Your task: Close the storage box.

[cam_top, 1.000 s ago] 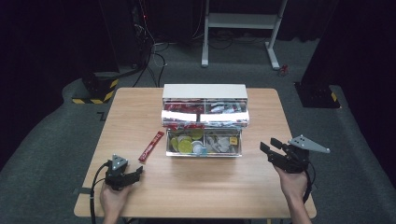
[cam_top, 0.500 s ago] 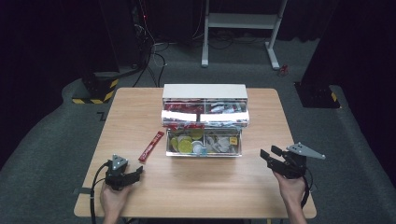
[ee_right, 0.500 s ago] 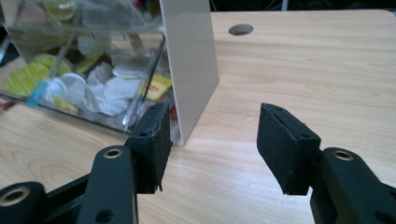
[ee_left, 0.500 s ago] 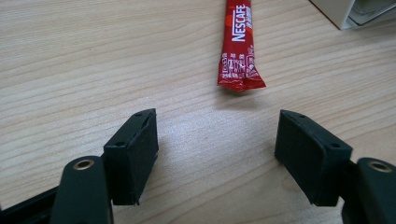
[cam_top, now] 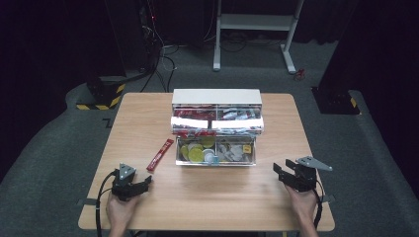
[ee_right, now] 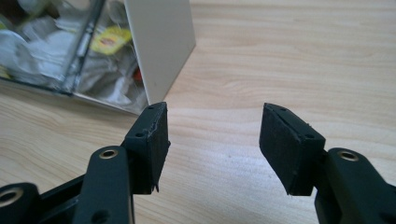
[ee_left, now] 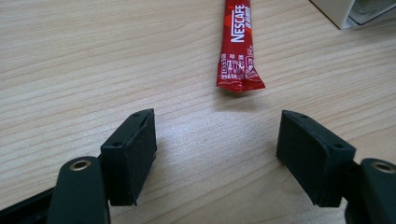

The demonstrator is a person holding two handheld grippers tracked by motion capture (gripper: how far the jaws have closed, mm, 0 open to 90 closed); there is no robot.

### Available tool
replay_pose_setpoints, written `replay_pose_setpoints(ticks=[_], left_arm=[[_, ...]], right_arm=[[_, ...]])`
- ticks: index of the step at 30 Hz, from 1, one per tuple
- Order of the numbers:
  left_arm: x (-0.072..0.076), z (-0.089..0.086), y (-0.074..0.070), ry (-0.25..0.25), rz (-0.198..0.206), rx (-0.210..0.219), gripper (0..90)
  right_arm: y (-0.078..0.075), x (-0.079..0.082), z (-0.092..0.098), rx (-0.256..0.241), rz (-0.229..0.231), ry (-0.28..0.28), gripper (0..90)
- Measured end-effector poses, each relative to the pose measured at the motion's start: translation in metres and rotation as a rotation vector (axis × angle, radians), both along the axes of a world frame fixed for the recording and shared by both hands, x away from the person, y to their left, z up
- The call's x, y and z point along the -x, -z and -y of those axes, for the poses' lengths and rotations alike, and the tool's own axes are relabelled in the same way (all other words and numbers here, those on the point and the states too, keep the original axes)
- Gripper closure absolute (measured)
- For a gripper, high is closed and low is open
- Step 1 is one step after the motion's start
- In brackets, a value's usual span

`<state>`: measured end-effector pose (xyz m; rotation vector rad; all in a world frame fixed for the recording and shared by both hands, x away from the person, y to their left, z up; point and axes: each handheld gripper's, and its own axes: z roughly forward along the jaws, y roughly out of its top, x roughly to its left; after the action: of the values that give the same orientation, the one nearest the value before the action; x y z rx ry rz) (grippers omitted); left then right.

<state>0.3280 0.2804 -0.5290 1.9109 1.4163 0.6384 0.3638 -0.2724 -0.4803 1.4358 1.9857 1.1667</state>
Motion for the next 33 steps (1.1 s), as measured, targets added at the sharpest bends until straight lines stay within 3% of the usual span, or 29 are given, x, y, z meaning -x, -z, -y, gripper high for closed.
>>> replay_pose_setpoints(ticks=[7,10,22,33], left_arm=[[0.000,0.000,0.000,0.000,0.000,0.001,28.7],[0.000,0.000,0.000,0.001,0.000,-0.003,28.7],[0.000,0.000,0.000,0.002,-0.001,-0.004,29.0],[-0.001,0.000,0.000,0.003,-0.001,0.000,29.1]], right_arm=[[0.015,-0.008,-0.006,0.032,-0.039,0.016,41.7],[0.020,-0.012,-0.010,0.101,-0.052,0.006,41.5],[0.035,-0.026,-0.008,0.095,-0.073,0.070,40.0],[0.041,-0.030,-0.006,0.143,-0.093,0.115,38.3]])
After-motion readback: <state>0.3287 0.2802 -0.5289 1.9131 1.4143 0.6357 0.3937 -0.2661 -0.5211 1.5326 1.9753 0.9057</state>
